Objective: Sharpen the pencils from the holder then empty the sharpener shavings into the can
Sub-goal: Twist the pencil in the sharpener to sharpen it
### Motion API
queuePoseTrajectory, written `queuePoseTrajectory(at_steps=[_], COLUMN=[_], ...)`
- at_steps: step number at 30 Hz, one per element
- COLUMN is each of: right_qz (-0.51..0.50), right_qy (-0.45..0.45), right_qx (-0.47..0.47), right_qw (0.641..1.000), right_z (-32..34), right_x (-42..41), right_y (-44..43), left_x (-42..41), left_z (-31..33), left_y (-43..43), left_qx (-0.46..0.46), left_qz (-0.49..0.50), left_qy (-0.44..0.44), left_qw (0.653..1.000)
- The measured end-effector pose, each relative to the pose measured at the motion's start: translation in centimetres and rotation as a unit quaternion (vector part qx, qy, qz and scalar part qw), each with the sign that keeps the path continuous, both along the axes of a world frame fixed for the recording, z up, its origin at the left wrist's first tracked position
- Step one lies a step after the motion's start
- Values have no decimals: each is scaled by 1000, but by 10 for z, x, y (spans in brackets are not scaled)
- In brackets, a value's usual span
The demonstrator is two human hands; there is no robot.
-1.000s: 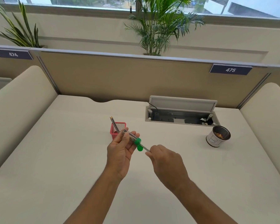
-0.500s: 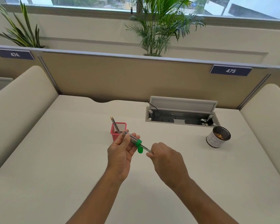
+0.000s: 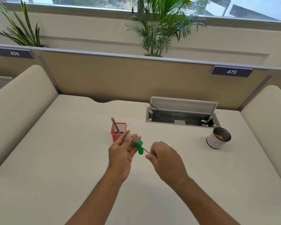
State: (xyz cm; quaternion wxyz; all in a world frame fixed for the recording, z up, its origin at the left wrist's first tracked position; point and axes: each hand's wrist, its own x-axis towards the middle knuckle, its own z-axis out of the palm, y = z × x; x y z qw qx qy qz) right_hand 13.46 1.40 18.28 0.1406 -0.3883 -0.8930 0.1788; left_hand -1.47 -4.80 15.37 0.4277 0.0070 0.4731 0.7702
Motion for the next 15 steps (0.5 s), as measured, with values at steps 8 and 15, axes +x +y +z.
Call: queuePoseTrajectory(at_steps=[8,15], right_qz=[-26,-40], right_qy=[74,66], right_qx=[-234,-193], right_qw=[969,978], right_z=[0,4], right_x=[-3,-4], right_y=[5,5], left_x=[-4,-3], left_z=[0,-3], left_y=[1,-2], left_qx=[5,0], left_qz=[-16,-10], left_qy=[7,-5], left_qw=[1000,1000])
